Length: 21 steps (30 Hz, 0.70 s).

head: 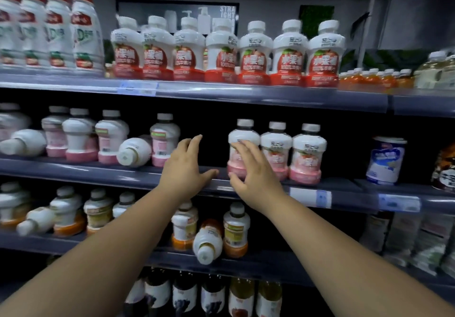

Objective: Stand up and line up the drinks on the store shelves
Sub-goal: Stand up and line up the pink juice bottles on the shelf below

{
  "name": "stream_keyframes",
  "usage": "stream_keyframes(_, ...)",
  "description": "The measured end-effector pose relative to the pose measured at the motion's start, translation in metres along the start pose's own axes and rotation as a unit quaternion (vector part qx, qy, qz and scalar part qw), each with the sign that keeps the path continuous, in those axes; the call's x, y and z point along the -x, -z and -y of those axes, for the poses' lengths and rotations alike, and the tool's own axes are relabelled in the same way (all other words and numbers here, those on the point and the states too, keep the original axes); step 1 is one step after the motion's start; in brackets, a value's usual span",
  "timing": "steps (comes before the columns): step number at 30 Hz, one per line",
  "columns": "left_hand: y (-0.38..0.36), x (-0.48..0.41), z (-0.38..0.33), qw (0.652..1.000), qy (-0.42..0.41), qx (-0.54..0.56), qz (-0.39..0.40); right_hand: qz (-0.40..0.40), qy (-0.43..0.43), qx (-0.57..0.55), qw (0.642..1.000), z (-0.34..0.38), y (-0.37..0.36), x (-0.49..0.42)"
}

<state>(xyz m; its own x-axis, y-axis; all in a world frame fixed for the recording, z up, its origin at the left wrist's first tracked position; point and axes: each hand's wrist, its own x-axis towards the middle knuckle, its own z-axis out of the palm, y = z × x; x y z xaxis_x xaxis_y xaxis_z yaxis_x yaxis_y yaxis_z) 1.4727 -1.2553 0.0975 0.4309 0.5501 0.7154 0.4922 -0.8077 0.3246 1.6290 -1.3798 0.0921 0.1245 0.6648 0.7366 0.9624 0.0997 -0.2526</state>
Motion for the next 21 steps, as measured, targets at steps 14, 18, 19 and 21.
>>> stream_keyframes(14,0.065,-0.015,0.167,0.979,-0.090,-0.180,-0.045,0.040,-0.101,-0.024,0.994,0.094,-0.129,-0.106)
stream_keyframes(18,0.068,-0.017,0.194,0.990,-0.087,-0.110,-0.002,0.035,-0.200,-0.021,0.979,0.104,-0.153,-0.132)
stream_keyframes(19,0.069,-0.021,0.199,0.990,-0.101,-0.096,0.000,0.034,-0.221,-0.029,0.974,0.104,-0.157,-0.136)
stream_keyframes(21,0.071,-0.029,0.206,0.989,-0.128,-0.071,-0.004,0.030,-0.256,-0.047,0.965,0.102,-0.160,-0.141)
